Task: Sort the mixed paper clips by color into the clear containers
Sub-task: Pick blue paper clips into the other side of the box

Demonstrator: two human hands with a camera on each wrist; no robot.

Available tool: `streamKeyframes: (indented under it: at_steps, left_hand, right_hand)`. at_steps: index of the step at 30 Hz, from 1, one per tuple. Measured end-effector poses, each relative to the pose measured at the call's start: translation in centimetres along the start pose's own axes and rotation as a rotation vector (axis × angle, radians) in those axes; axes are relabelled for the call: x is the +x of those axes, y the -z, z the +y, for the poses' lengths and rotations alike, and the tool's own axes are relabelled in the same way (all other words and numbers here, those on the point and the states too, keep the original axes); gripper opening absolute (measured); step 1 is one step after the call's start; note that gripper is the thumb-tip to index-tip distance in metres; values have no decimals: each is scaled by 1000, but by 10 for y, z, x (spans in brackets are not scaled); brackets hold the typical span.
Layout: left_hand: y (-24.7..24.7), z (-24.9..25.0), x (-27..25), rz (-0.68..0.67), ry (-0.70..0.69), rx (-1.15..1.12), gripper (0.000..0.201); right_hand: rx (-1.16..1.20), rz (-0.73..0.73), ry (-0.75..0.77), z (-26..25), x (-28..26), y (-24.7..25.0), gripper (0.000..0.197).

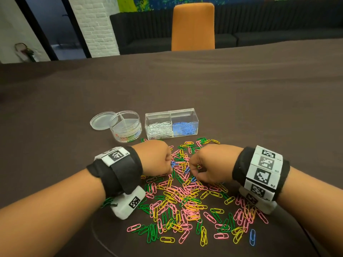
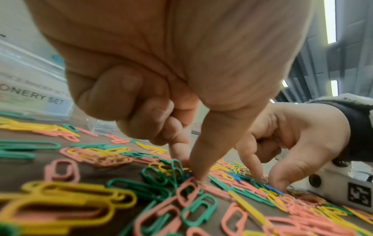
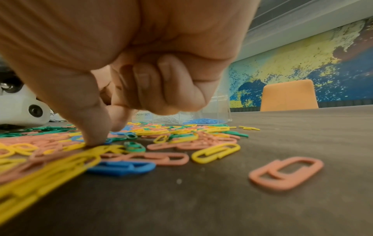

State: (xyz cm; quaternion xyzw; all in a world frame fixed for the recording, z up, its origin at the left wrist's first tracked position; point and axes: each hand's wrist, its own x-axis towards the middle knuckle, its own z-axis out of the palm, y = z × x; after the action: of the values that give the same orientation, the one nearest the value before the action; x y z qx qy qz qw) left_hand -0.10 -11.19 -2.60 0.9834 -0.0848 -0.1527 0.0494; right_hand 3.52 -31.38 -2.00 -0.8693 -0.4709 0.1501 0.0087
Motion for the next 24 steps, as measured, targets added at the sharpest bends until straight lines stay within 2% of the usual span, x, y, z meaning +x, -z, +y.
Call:
streamKeyframes:
  at_steps: [1, 5, 9, 13, 15, 19, 24]
  left_hand:
    - [0, -2, -1, 3, -1, -8, 28]
    - [5, -14, -9, 26, 19, -130, 16]
    - [15, -29, -13, 31, 71, -489, 8]
    - [14, -35, -19, -10, 181, -966, 22]
    - [12, -38, -21, -27, 173, -1153, 21]
    - [14, -40, -24, -60, 111, -1292, 16]
    - [19, -40, -19, -77, 91, -1397, 16]
  right_hand:
    - [-3, 4, -11, 0, 0, 0, 1]
    - [30, -11, -57, 0, -1, -1, 12]
    - [36, -25, -25, -2, -1, -1, 8]
    - [141, 24, -19, 1, -3, 0, 7]
    - [249, 54, -38, 6, -5, 4, 4]
    - [466, 17, -69, 14, -6, 16, 5]
    - [638, 106, -151, 29, 9, 29, 14]
